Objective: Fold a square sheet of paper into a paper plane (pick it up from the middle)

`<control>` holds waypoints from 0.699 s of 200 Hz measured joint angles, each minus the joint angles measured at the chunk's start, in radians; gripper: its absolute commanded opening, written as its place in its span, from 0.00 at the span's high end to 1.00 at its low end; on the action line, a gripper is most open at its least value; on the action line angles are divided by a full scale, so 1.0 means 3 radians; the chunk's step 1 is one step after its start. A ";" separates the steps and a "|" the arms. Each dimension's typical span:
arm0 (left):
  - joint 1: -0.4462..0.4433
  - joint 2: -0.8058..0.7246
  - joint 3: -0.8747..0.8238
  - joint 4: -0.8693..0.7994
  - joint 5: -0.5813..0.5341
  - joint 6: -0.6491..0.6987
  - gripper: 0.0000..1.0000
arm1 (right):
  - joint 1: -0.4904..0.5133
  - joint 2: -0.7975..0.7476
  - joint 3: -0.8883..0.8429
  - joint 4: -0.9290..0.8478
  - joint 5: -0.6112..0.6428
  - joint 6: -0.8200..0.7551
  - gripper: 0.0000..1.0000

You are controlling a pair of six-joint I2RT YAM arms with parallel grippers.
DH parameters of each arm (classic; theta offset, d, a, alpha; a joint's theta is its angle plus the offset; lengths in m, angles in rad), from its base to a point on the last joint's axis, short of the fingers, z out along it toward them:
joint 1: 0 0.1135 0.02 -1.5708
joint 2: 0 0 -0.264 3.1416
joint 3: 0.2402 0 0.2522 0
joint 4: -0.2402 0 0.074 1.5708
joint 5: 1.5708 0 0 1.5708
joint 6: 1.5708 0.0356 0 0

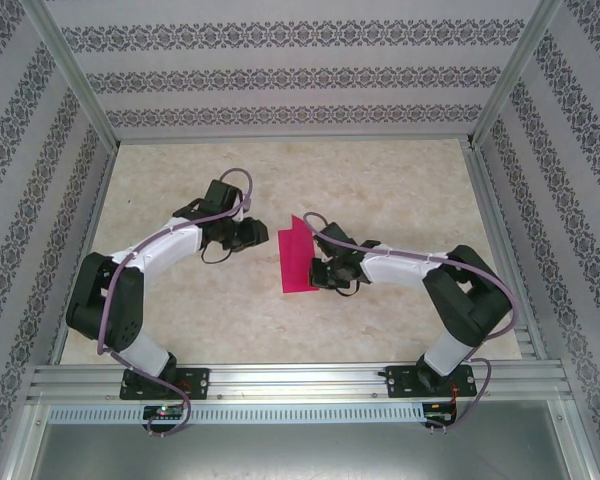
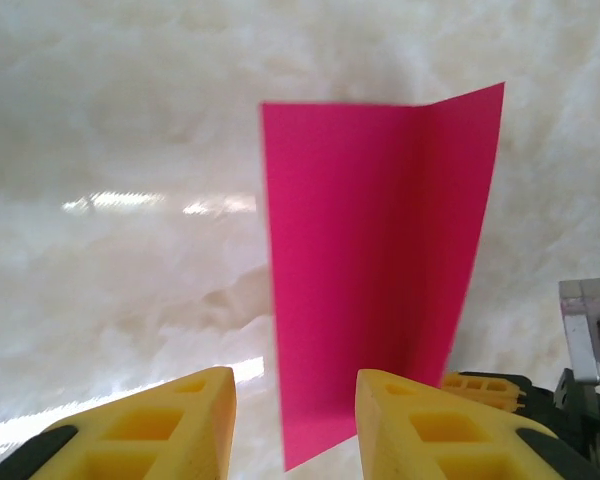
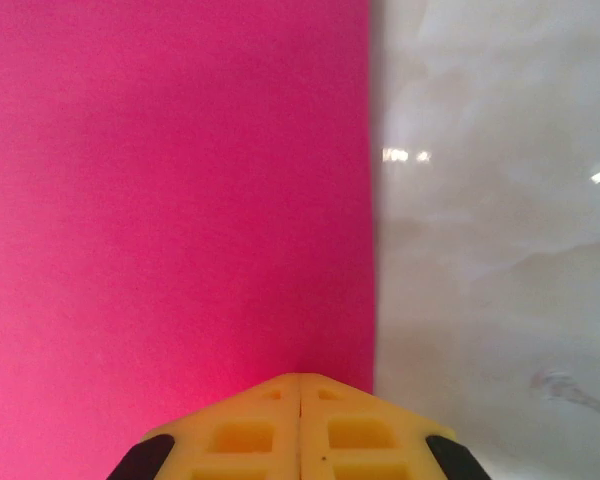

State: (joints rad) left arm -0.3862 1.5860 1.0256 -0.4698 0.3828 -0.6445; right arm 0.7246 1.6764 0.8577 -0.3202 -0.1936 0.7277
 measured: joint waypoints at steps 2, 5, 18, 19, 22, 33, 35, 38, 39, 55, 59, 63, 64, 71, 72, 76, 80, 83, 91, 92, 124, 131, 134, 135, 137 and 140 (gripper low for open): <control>0.0000 -0.0006 -0.0023 0.0000 -0.0004 0.0000 0.63 | 0.0013 0.0015 0.0006 -0.0006 0.0000 0.0014 0.93; 0.0000 -0.0015 -0.0052 -0.0003 -0.0013 -0.0001 0.63 | 0.0025 0.0033 0.0014 -0.0013 0.0011 0.0023 0.93; 0.0000 -0.0055 -0.0174 0.0000 -0.0033 -0.0003 0.63 | 0.0088 0.0088 0.0065 -0.0018 0.0025 0.0085 0.93; 0.0000 -0.0058 -0.0181 -0.0001 -0.0037 -0.0003 0.63 | 0.0097 0.0092 0.0071 -0.0014 0.0025 0.0095 0.93; 0.0000 -0.0074 -0.0216 0.0000 -0.0046 -0.0006 0.63 | 0.0112 0.0098 0.0084 -0.0011 0.0025 0.0111 0.93; 0.0000 -0.0141 -0.0312 -0.0006 -0.0084 -0.0013 0.63 | 0.0168 0.0125 0.0121 0.0020 0.0025 0.0161 0.93; 0.0000 -0.0154 -0.0328 -0.0005 -0.0089 -0.0013 0.63 | 0.0179 0.0131 0.0127 0.0023 0.0024 0.0173 0.93; 0.0000 -0.0173 -0.0348 -0.0008 -0.0098 -0.0013 0.63 | 0.0196 0.0141 0.0139 0.0032 0.0023 0.0193 0.93; 0.0000 -0.0179 -0.0354 -0.0009 -0.0100 -0.0013 0.63 | 0.0201 0.0144 0.0141 0.0034 0.0022 0.0197 0.93; 0.0000 -0.0312 -0.0469 -0.0008 -0.0131 -0.0017 0.63 | 0.0278 0.0211 0.0184 0.0102 0.0014 0.0291 0.93; 0.0000 -0.0341 -0.0488 -0.0008 -0.0141 -0.0020 0.63 | 0.0294 0.0228 0.0196 0.0113 0.0010 0.0309 0.93; 0.0000 -0.0373 -0.0510 -0.0008 -0.0148 -0.0024 0.63 | 0.0309 0.0251 0.0212 0.0134 0.0004 0.0333 0.93; 0.0000 -0.0376 -0.0512 -0.0009 -0.0150 -0.0024 0.63 | 0.0312 0.0254 0.0214 0.0137 0.0004 0.0336 0.93; 0.0000 -0.0425 -0.0546 -0.0003 -0.0163 -0.0028 0.63 | 0.0328 0.0298 0.0245 0.0165 -0.0001 0.0379 0.93; 0.0000 -0.0431 -0.0549 -0.0003 -0.0164 -0.0029 0.63 | 0.0329 0.0303 0.0249 0.0170 -0.0001 0.0383 0.93; 0.0000 -0.0458 -0.0568 0.0003 -0.0165 -0.0036 0.63 | 0.0334 0.0332 0.0272 0.0181 -0.0008 0.0402 0.93; 0.0000 -0.0481 -0.0585 0.0005 -0.0165 -0.0037 0.63 | 0.0334 0.0355 0.0295 0.0196 -0.0011 0.0421 0.93; 0.0000 -0.0500 -0.0601 0.0013 -0.0168 -0.0038 0.63 | 0.0334 0.0367 0.0309 0.0203 -0.0013 0.0432 0.93; 0.0000 -0.0543 -0.0640 0.0022 -0.0169 -0.0045 0.64 | 0.0334 0.0408 0.0355 0.0238 -0.0017 0.0464 0.93; 0.0000 -0.0552 -0.0649 0.0025 -0.0167 -0.0047 0.64 | 0.0334 0.0411 0.0359 0.0239 -0.0015 0.0467 0.93; 0.0000 -0.0713 -0.0838 0.0114 -0.0074 -0.0065 0.64 | 0.0326 0.0450 0.0498 0.0251 -0.0010 0.0476 0.92; 0.0000 -0.0743 -0.0867 0.0125 -0.0050 -0.0065 0.65 | 0.0310 0.0450 0.0542 0.0229 -0.0001 0.0463 0.91; 0.0000 -0.0753 -0.0875 0.0127 -0.0041 -0.0065 0.65 | 0.0305 0.0449 0.0559 0.0219 0.0000 0.0462 0.91; 0.0000 -0.0755 -0.0877 0.0128 -0.0038 -0.0065 0.65 | 0.0301 0.0449 0.0568 0.0215 0.0000 0.0459 0.91; 0.0000 -0.0763 -0.0884 0.0128 -0.0031 -0.0065 0.65 | 0.0300 0.0449 0.0585 0.0202 0.0004 0.0453 0.91; 0.0000 -0.0774 -0.0893 0.0134 -0.0019 -0.0065 0.65 | 0.0289 0.0449 0.0608 0.0192 0.0010 0.0449 0.90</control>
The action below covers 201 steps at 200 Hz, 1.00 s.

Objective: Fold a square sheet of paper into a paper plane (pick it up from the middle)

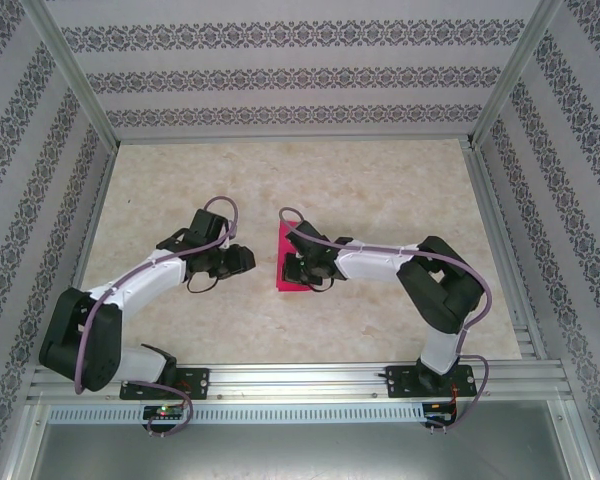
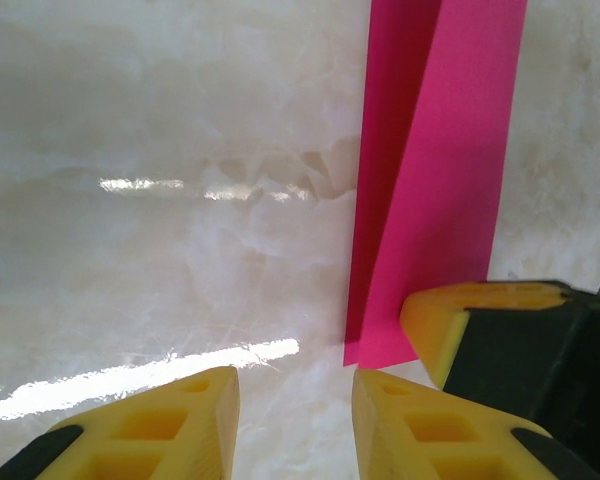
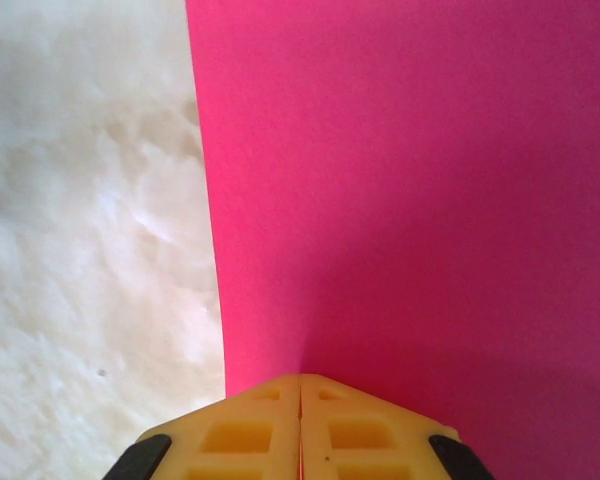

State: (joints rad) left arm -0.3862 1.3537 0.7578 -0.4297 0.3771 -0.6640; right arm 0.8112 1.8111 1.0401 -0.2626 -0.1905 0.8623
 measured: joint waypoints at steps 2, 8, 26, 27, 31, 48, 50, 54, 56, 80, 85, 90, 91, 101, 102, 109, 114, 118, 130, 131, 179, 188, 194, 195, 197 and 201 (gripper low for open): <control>0.0000 -0.0006 -0.0005 0.0005 0.0008 0.0001 0.65 | -0.0009 0.0000 0.0019 -0.0013 -0.0001 -0.0006 0.90; 0.0000 -0.0025 -0.0020 0.0019 0.0027 0.0000 0.65 | -0.0037 0.0001 0.0076 -0.0047 0.0004 -0.0033 0.90; -0.0001 -0.0057 -0.0050 0.0079 0.0080 -0.0006 0.65 | -0.0144 0.0029 0.0291 -0.0184 0.0048 -0.0144 0.89; -0.0001 -0.0057 -0.0050 0.0083 0.0084 -0.0009 0.65 | -0.0154 0.0041 0.0315 -0.0197 0.0052 -0.0156 0.89; -0.0001 -0.0058 -0.0052 0.0097 0.0098 -0.0011 0.65 | -0.0179 0.0064 0.0378 -0.0223 0.0057 -0.0181 0.88; -0.0024 -0.0058 -0.0060 0.0164 0.0122 -0.0042 0.66 | -0.0290 0.0231 0.0652 -0.0294 0.0104 -0.0308 0.87; -0.0027 -0.0058 -0.0061 0.0172 0.0123 -0.0051 0.66 | -0.0301 0.0253 0.0680 -0.0303 0.0104 -0.0324 0.87; -0.0037 -0.0058 -0.0062 0.0186 0.0126 -0.0061 0.66 | -0.0323 0.0298 0.0732 -0.0322 0.0116 -0.0350 0.86; -0.0045 -0.0058 -0.0062 0.0192 0.0126 -0.0064 0.66 | -0.0336 0.0322 0.0757 -0.0334 0.0114 -0.0364 0.86; -0.0145 -0.0058 -0.0064 0.0280 0.0148 -0.0121 0.67 | -0.0439 0.0548 0.0945 -0.0492 0.0161 -0.0504 0.84; -0.0172 -0.0058 -0.0066 0.0304 0.0149 -0.0140 0.67 | -0.0454 0.0584 0.0964 -0.0524 0.0172 -0.0525 0.83; -0.0198 -0.0057 -0.0067 0.0324 0.0150 -0.0158 0.67 | -0.0468 0.0607 0.0971 -0.0546 0.0179 -0.0537 0.81; -0.0202 -0.0057 -0.0067 0.0328 0.0150 -0.0161 0.67 | -0.0470 0.0613 0.0973 -0.0553 0.0184 -0.0546 0.81; -0.0254 -0.0048 -0.0069 0.0364 0.0150 -0.0192 0.67 | -0.0493 0.0646 0.0975 -0.0607 0.0203 -0.0587 0.78; -0.0258 -0.0048 -0.0069 0.0365 0.0150 -0.0195 0.67 | -0.0496 0.0649 0.0975 -0.0612 0.0206 -0.0586 0.78; -0.0292 -0.0034 -0.0069 0.0390 0.0148 -0.0216 0.66 | -0.0507 0.0656 0.0975 -0.0660 0.0221 -0.0609 0.77; -0.0318 -0.0022 -0.0069 0.0415 0.0146 -0.0231 0.65 | -0.0510 0.0656 0.0975 -0.0689 0.0234 -0.0621 0.75; -0.0338 -0.0006 -0.0069 0.0429 0.0146 -0.0244 0.64 | -0.0511 0.0656 0.0975 -0.0702 0.0245 -0.0632 0.74; -0.0380 0.0053 -0.0071 0.0479 0.0144 -0.0272 0.61 | -0.0510 0.0643 0.0975 -0.0718 0.0280 -0.0657 0.70; -0.0383 0.0061 -0.0071 0.0490 0.0146 -0.0278 0.61 | -0.0510 0.0642 0.0975 -0.0721 0.0284 -0.0670 0.70; -0.0422 0.0431 -0.0066 0.0664 0.0151 -0.0355 0.42 | -0.0512 0.0331 0.0858 -0.0729 0.0350 -0.0701 0.58; -0.0422 0.0502 -0.0058 0.0694 0.0178 -0.0350 0.39 | -0.0525 0.0244 0.0821 -0.0717 0.0350 -0.0697 0.56; -0.0422 0.0547 -0.0048 0.0716 0.0196 -0.0352 0.38 | -0.0530 0.0183 0.0795 -0.0708 0.0350 -0.0692 0.56; -0.0422 0.0559 -0.0046 0.0725 0.0201 -0.0348 0.38 | -0.0532 0.0177 0.0792 -0.0707 0.0351 -0.0690 0.56; -0.0423 0.0579 -0.0041 0.0734 0.0207 -0.0351 0.38 | -0.0532 0.0158 0.0781 -0.0703 0.0351 -0.0690 0.55; -0.0423 0.0604 -0.0032 0.0750 0.0215 -0.0351 0.38 | -0.0533 0.0127 0.0765 -0.0696 0.0350 -0.0689 0.55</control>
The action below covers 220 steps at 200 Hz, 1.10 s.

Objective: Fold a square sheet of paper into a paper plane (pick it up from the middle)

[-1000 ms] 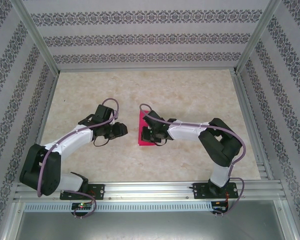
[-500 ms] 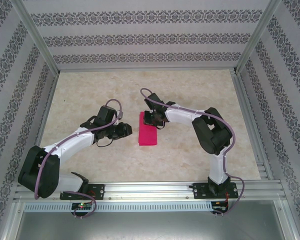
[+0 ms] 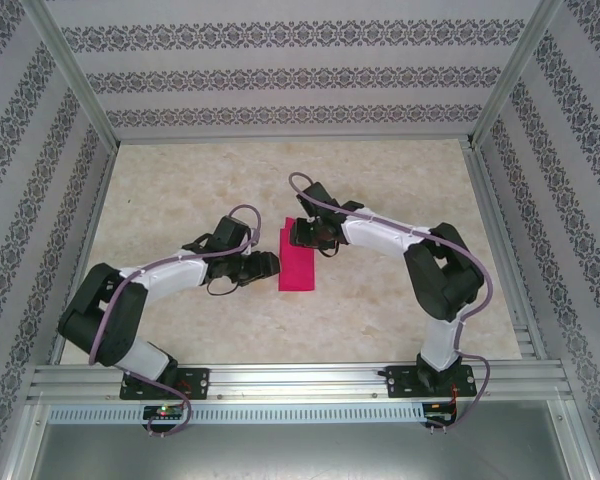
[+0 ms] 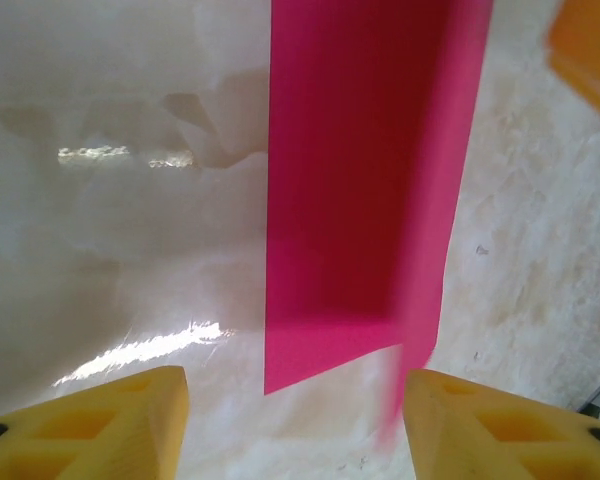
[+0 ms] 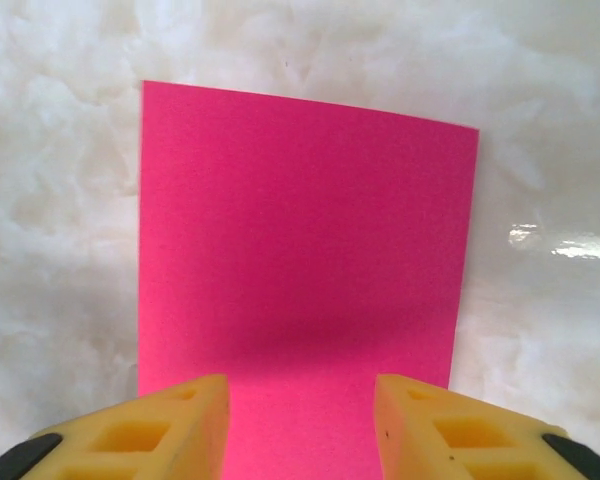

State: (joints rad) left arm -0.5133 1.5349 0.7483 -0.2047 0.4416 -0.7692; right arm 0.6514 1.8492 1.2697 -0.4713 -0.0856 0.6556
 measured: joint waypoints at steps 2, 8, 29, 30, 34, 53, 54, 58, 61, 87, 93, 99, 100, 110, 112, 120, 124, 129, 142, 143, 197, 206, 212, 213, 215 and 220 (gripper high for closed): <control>0.0000 0.0020 0.0006 0.0010 0.0006 0.0001 0.38 | -0.0003 -0.0017 -0.0009 0.0004 0.0003 0.0001 0.54; 0.0000 0.0067 0.0032 0.0025 0.0019 0.0003 0.37 | -0.0015 -0.0062 -0.0033 0.0013 0.0003 0.0004 0.53; 0.0000 0.0187 0.0085 0.0165 0.0095 0.0000 0.38 | -0.0033 -0.0174 -0.0125 0.0065 0.0009 0.0015 0.52; 0.0000 0.0193 0.0086 0.0175 0.0099 0.0000 0.38 | -0.0034 -0.0175 -0.0127 0.0066 0.0009 0.0015 0.52; 0.0000 0.0209 0.0093 0.0207 0.0113 -0.0001 0.38 | -0.0042 -0.0192 -0.0144 0.0070 0.0009 0.0015 0.51; 0.0000 0.0258 0.0104 0.0366 0.0182 -0.0020 0.40 | -0.0065 -0.0234 -0.0192 0.0075 0.0008 0.0018 0.52; 0.0000 0.0259 0.0104 0.0370 0.0182 -0.0023 0.40 | -0.0065 -0.0235 -0.0195 0.0076 0.0008 0.0020 0.52; 0.0000 0.0258 0.0104 0.0388 0.0183 -0.0027 0.40 | -0.0067 -0.0239 -0.0202 0.0084 0.0006 0.0024 0.53; 0.0000 0.0257 0.0104 0.0401 0.0183 -0.0034 0.40 | -0.0078 -0.0240 -0.0212 0.0093 0.0005 0.0025 0.53; 0.0000 0.0226 0.0104 0.0492 0.0170 -0.0072 0.42 | -0.0122 -0.0253 -0.0296 0.0155 -0.0072 0.0088 0.61; 0.0000 0.0209 0.0104 0.0511 0.0170 -0.0078 0.43 | -0.0130 -0.0253 -0.0312 0.0164 -0.0095 0.0103 0.63; 0.0000 0.0187 0.0104 0.0540 0.0172 -0.0085 0.43 | -0.0140 -0.0253 -0.0328 0.0183 -0.0120 0.0113 0.64; 0.0000 0.0182 0.0104 0.0547 0.0172 -0.0086 0.43 | -0.0141 -0.0253 -0.0329 0.0184 -0.0121 0.0112 0.64; 0.0000 0.0142 0.0104 0.0604 0.0183 -0.0094 0.43 | -0.0153 -0.0253 -0.0343 0.0200 -0.0155 0.0116 0.66; 0.0000 0.0139 0.0104 0.0610 0.0186 -0.0097 0.43 | -0.0153 -0.0253 -0.0346 0.0205 -0.0160 0.0125 0.66; 0.0000 0.0116 0.0104 0.0664 0.0207 -0.0103 0.43 | -0.0159 -0.0253 -0.0355 0.0229 -0.0175 0.0132 0.66; 0.0000 0.0109 0.0104 0.0696 0.0226 -0.0111 0.43 | -0.0167 -0.0253 -0.0359 0.0243 -0.0192 0.0137 0.66; 0.0000 0.0107 0.0104 0.0731 0.0247 -0.0117 0.44 | -0.0173 -0.0253 -0.0360 0.0254 -0.0206 0.0142 0.66; 0.0000 0.0107 0.0104 0.0787 0.0282 -0.0139 0.43 | -0.0177 -0.0253 -0.0369 0.0284 -0.0243 0.0154 0.66; 0.0000 0.0107 0.0104 0.0791 0.0287 -0.0140 0.43 | -0.0179 -0.0253 -0.0371 0.0289 -0.0247 0.0155 0.66; -0.0001 0.0351 0.0268 0.0853 0.0514 -0.0158 0.52 | -0.0217 -0.0244 -0.0385 0.0373 -0.0371 0.0178 0.62; -0.0004 0.0407 0.0313 0.0858 0.0566 -0.0146 0.55 | -0.0217 -0.0235 -0.0385 0.0384 -0.0397 0.0177 0.62; -0.0009 0.0458 0.0351 0.0868 0.0598 -0.0146 0.57 | -0.0217 -0.0226 -0.0385 0.0388 -0.0409 0.0177 0.62; -0.0010 0.0463 0.0356 0.0870 0.0600 -0.0145 0.58 | -0.0217 -0.0225 -0.0385 0.0388 -0.0412 0.0177 0.62; -0.0014 0.0478 0.0367 0.0872 0.0609 -0.0146 0.59 | -0.0217 -0.0223 -0.0385 0.0389 -0.0417 0.0177 0.62; -0.0019 0.0514 0.0395 0.0875 0.0621 -0.0144 0.62 | -0.0217 -0.0215 -0.0385 0.0389 -0.0423 0.0177 0.62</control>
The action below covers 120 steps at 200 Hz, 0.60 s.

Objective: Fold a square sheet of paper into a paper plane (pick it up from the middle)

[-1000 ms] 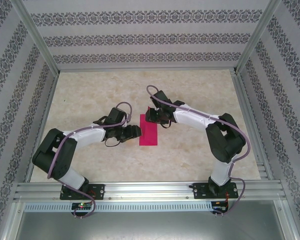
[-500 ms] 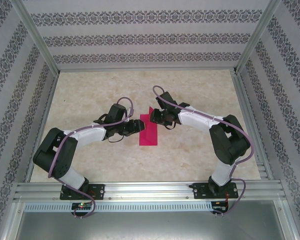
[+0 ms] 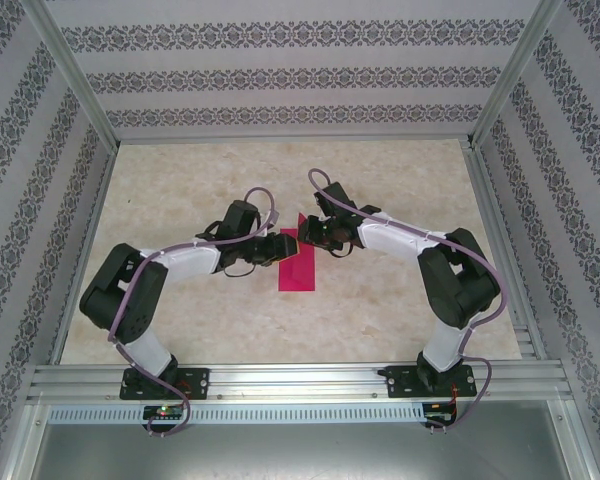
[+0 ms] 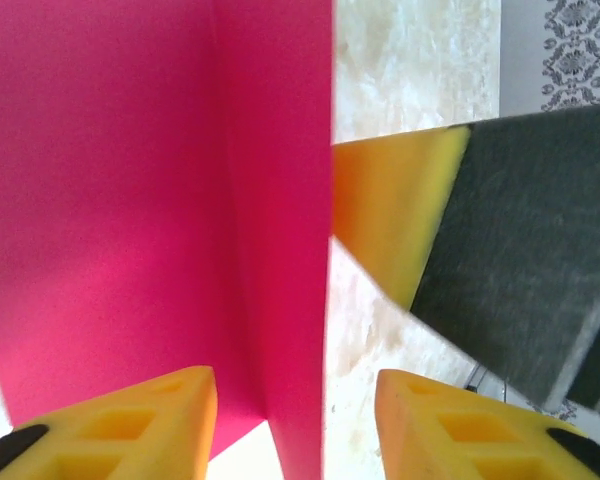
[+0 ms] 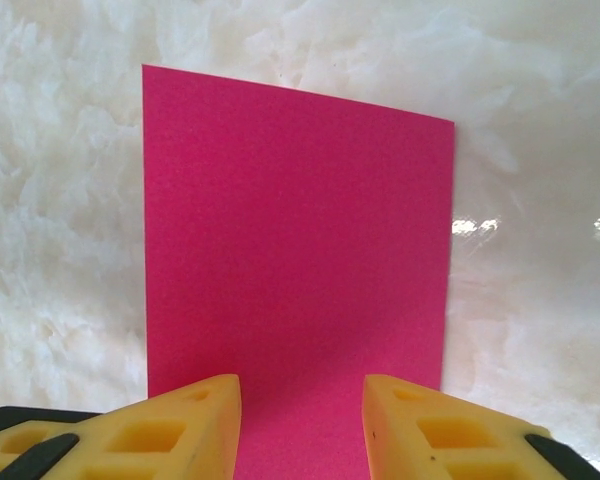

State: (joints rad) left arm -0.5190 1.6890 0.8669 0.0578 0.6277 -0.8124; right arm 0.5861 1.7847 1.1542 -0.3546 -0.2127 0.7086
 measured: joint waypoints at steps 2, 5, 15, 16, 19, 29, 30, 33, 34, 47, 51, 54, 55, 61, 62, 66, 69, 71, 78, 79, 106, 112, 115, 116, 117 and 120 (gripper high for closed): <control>-0.0003 0.0014 0.0011 0.0000 0.0008 0.0006 0.63 | 0.0000 0.0003 0.0000 0.0001 -0.0001 0.0000 0.62; -0.0004 0.0034 0.0028 -0.0001 0.0020 0.0006 0.64 | 0.0000 0.0009 0.0000 0.0001 0.0000 0.0000 0.62; -0.0005 0.0071 0.0057 -0.0010 0.0048 0.0027 0.69 | -0.0008 0.0025 0.0000 0.0000 -0.0005 0.0000 0.62; -0.0005 0.0075 0.0060 -0.0011 0.0050 0.0025 0.69 | -0.0013 0.0027 0.0000 0.0000 -0.0006 0.0000 0.62; -0.0005 0.0084 0.0071 -0.0020 0.0050 0.0037 0.71 | -0.0020 0.0029 0.0000 0.0000 -0.0009 -0.0001 0.62; -0.0005 0.0112 0.0118 -0.0048 0.0060 0.0067 0.79 | -0.0033 0.0032 0.0000 -0.0001 -0.0009 -0.0001 0.62; -0.0005 0.0114 0.0122 -0.0051 0.0060 0.0067 0.80 | -0.0037 0.0032 0.0000 -0.0001 -0.0009 0.0000 0.62; -0.0005 0.0125 0.0148 -0.0075 0.0062 0.0086 0.82 | -0.0043 0.0032 0.0000 -0.0003 -0.0009 -0.0001 0.62; -0.0005 0.0127 0.0151 -0.0080 0.0064 0.0095 0.83 | -0.0043 0.0032 0.0000 -0.0001 -0.0009 -0.0001 0.62; -0.0005 0.0164 0.0256 -0.0189 0.0048 0.0173 0.91 | -0.0072 0.0019 0.0000 -0.0013 -0.0003 -0.0001 0.62; -0.0006 0.0174 0.0289 -0.0234 0.0038 0.0198 0.93 | -0.0088 0.0008 -0.0003 -0.0020 0.0005 -0.0003 0.62; -0.0006 0.0182 0.0326 -0.0284 0.0033 0.0242 0.95 | -0.0094 0.0000 -0.0005 -0.0025 0.0006 -0.0003 0.62; -0.0008 0.0183 0.0332 -0.0291 0.0033 0.0249 0.95 | -0.0097 -0.0003 -0.0006 -0.0027 0.0006 -0.0003 0.62; -0.0009 0.0195 0.0399 -0.0399 -0.0003 0.0319 0.97 | -0.0125 -0.0038 -0.0019 -0.0041 0.0020 -0.0004 0.62; -0.0009 0.0196 0.0407 -0.0409 -0.0005 0.0327 0.97 | -0.0128 -0.0042 -0.0020 -0.0042 0.0020 -0.0004 0.62; -0.0010 0.0200 0.0458 -0.0495 -0.0041 0.0383 0.99 | -0.0149 -0.0078 -0.0036 -0.0051 0.0039 -0.0006 0.62; -0.0011 0.0201 0.0491 -0.0547 -0.0046 0.0422 1.00 | -0.0163 -0.0109 -0.0050 -0.0060 0.0045 -0.0009 0.62; -0.0011 0.0201 0.0520 -0.0601 -0.0070 0.0456 1.00 | -0.0177 -0.0134 -0.0058 -0.0067 0.0058 -0.0011 0.62; -0.0017 0.0202 0.0623 -0.0773 -0.0130 0.0575 1.00 | -0.0211 -0.0216 -0.0095 -0.0085 0.0083 -0.0014 0.62; -0.0017 0.0202 0.0636 -0.0791 -0.0139 0.0586 1.00 | -0.0223 -0.0239 -0.0106 -0.0088 0.0094 -0.0014 0.62; -0.0023 0.0198 0.1111 -0.1507 -0.0340 0.1119 1.00 | -0.0406 -0.0732 -0.0323 -0.0137 0.0197 -0.0027 0.61; -0.0023 0.0197 0.1219 -0.1668 -0.0378 0.1247 1.00 | -0.0445 -0.0841 -0.0370 -0.0141 0.0214 -0.0028 0.60; -0.0023 0.0196 0.1264 -0.1734 -0.0390 0.1298 1.00 | -0.0468 -0.0902 -0.0399 -0.0137 0.0229 -0.0029 0.60; -0.0023 0.0195 0.1286 -0.1764 -0.0394 0.1324 1.00 | -0.0472 -0.0913 -0.0404 -0.0136 0.0231 -0.0031 0.60; -0.0023 0.0193 0.1297 -0.1776 -0.0398 0.1339 1.00 | -0.0481 -0.0938 -0.0417 -0.0136 0.0234 -0.0031 0.60; -0.0023 0.0192 0.1352 -0.1863 -0.0412 0.1410 1.00 | -0.0498 -0.0991 -0.0443 -0.0134 0.0243 -0.0031 0.60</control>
State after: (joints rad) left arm -0.5259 1.7466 1.2724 -0.5011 0.5041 -0.3893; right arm 0.4366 1.4876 1.0214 -0.3946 -0.1398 0.6994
